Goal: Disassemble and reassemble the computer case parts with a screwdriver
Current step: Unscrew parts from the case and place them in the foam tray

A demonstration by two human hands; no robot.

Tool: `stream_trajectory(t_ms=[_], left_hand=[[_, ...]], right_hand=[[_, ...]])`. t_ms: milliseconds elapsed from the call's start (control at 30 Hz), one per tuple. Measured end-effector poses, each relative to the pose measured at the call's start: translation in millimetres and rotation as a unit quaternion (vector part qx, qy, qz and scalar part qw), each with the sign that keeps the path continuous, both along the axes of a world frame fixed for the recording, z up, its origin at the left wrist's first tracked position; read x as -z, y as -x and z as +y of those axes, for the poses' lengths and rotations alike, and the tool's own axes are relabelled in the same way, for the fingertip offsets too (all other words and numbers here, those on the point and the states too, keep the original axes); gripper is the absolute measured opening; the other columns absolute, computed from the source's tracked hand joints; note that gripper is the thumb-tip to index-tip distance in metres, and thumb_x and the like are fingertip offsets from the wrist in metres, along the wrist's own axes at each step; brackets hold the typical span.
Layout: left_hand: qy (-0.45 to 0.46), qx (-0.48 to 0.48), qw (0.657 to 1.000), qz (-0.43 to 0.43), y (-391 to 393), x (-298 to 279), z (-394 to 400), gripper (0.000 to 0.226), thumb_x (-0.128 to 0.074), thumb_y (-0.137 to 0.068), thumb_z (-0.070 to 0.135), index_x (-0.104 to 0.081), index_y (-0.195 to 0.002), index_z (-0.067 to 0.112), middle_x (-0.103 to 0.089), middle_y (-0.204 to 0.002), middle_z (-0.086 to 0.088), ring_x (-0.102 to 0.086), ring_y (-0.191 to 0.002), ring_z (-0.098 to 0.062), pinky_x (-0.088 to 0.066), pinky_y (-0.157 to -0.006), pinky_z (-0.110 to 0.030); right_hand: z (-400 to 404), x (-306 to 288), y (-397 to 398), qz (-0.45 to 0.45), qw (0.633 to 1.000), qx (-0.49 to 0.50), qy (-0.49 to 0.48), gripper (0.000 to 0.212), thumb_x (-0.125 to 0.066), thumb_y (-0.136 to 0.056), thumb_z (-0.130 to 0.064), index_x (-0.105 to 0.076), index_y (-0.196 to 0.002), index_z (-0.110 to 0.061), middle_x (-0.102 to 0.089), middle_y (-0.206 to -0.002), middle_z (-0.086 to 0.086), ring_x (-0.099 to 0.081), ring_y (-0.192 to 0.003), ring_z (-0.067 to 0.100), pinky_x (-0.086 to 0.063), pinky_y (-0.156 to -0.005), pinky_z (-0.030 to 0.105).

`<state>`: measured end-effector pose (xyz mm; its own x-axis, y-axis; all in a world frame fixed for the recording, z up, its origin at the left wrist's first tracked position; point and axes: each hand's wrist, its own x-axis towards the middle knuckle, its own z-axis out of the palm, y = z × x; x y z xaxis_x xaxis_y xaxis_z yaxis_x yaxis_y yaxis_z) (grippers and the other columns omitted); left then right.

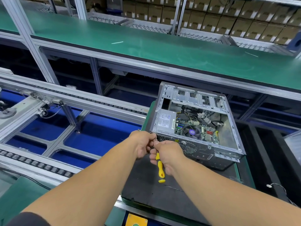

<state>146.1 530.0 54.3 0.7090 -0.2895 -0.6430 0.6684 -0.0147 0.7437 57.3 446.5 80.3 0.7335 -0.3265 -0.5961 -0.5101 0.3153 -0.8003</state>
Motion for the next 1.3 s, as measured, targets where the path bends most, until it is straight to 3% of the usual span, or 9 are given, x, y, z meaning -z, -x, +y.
stream_trajectory(t_ms=[300, 400, 533, 633, 800, 867, 967, 1100, 1300], left_hand=[[-0.033, 0.024, 0.999, -0.031, -5, 7, 1, 0.017, -0.071, -0.094, 0.017, -0.066, -0.089, 0.002, -0.061, -0.074, -0.013, -0.047, -0.049, -0.018, -0.039, -0.047, -0.029], [-0.007, 0.015, 1.0, -0.009, 1, 6, 6, 0.018, -0.063, -0.096, 0.017, -0.062, -0.083, 0.006, -0.056, -0.06, -0.008, -0.042, -0.038, -0.018, -0.033, -0.038, -0.023], [0.019, -0.068, 0.997, 0.012, 25, 10, 27, 0.019, -0.05, -0.087, 0.007, -0.065, -0.075, 0.004, -0.05, -0.057, -0.004, -0.033, -0.043, -0.016, -0.027, -0.043, -0.023], [0.0, -0.103, 0.993, 0.057, 59, 20, 48, 0.02, -0.044, -0.085, 0.013, -0.056, -0.07, 0.013, -0.05, -0.061, -0.002, -0.031, -0.049, -0.013, -0.022, -0.048, -0.025], [0.129, -0.029, 0.977, 0.168, 114, 23, 67, 0.031, -0.045, -0.095, 0.03, -0.058, -0.074, 0.011, -0.05, -0.066, -0.008, -0.034, -0.051, -0.016, -0.024, -0.048, -0.027], [0.169, -0.008, 0.97, 0.177, 124, 16, 67, 0.045, -0.044, -0.097, 0.037, -0.064, -0.071, 0.007, -0.05, -0.069, -0.01, -0.034, -0.054, -0.016, -0.024, -0.051, -0.028], [0.208, 0.011, 0.965, 0.161, 130, 4, 67, 0.054, -0.041, -0.099, 0.044, -0.069, -0.073, 0.005, -0.049, -0.07, -0.01, -0.035, -0.055, -0.017, -0.025, -0.052, -0.029], [0.215, 0.007, 0.966, 0.141, 133, -6, 68, 0.047, -0.046, -0.101, 0.044, -0.069, -0.087, 0.005, -0.047, -0.067, -0.009, -0.033, -0.053, -0.016, -0.024, -0.05, -0.027], [0.202, -0.02, 0.972, 0.12, 135, -11, 63, 0.025, -0.05, -0.104, 0.034, -0.055, -0.101, 0.009, -0.039, -0.063, -0.005, -0.025, -0.053, -0.015, -0.018, -0.05, -0.026]], right_hand=[[10, 0, -5, 0.017, 0.998, 0.022, -0.049, 0.031, -0.043, -0.111, -0.023, -0.059, -0.086, -0.013, -0.048, -0.06, 0.007, -0.037, -0.048, 0.017, -0.038, -0.049, 0.026], [15, 0, -9, 0.033, 0.998, 0.036, -0.048, 0.036, -0.039, -0.112, -0.024, -0.066, -0.094, -0.009, -0.059, -0.062, 0.008, -0.051, -0.046, 0.02, -0.051, -0.048, 0.026], [22, -4, -13, 0.042, 0.99, 0.079, -0.107, 0.041, -0.032, -0.113, -0.02, -0.065, -0.097, -0.002, -0.067, -0.064, 0.009, -0.059, -0.047, 0.018, -0.055, -0.049, 0.029], [23, -6, -12, 0.055, 0.978, 0.107, -0.173, 0.034, -0.034, -0.112, -0.02, -0.062, -0.098, -0.006, -0.064, -0.072, 0.008, -0.054, -0.053, 0.017, -0.05, -0.053, 0.032], [19, -8, -15, 0.05, 0.959, 0.125, -0.247, 0.014, -0.06, -0.105, -0.018, -0.059, -0.096, -0.008, -0.057, -0.067, 0.006, -0.041, -0.042, 0.01, -0.042, -0.041, 0.022], [19, -7, -17, 0.044, 0.961, 0.131, -0.24, 0.009, -0.055, -0.106, -0.012, -0.058, -0.1, -0.006, -0.063, -0.076, 0.009, -0.046, -0.041, 0.009, -0.045, -0.04, 0.022], [18, -4, -18, 0.031, 0.97, 0.105, -0.217, 0.025, -0.043, -0.111, -0.017, -0.055, -0.092, -0.008, -0.074, -0.092, 0.013, -0.059, -0.048, 0.01, -0.054, -0.055, 0.029], [17, -2, -16, 0.025, 0.972, 0.081, -0.218, 0.035, -0.032, -0.114, -0.026, -0.06, -0.098, -0.011, -0.078, -0.086, 0.01, -0.061, -0.058, 0.016, -0.05, -0.064, 0.033], [15, 1, -9, 0.057, 0.987, 0.04, -0.147, 0.022, -0.065, -0.102, -0.031, -0.066, -0.097, -0.009, -0.069, -0.081, 0.007, -0.058, -0.065, 0.02, -0.053, -0.061, 0.035]])
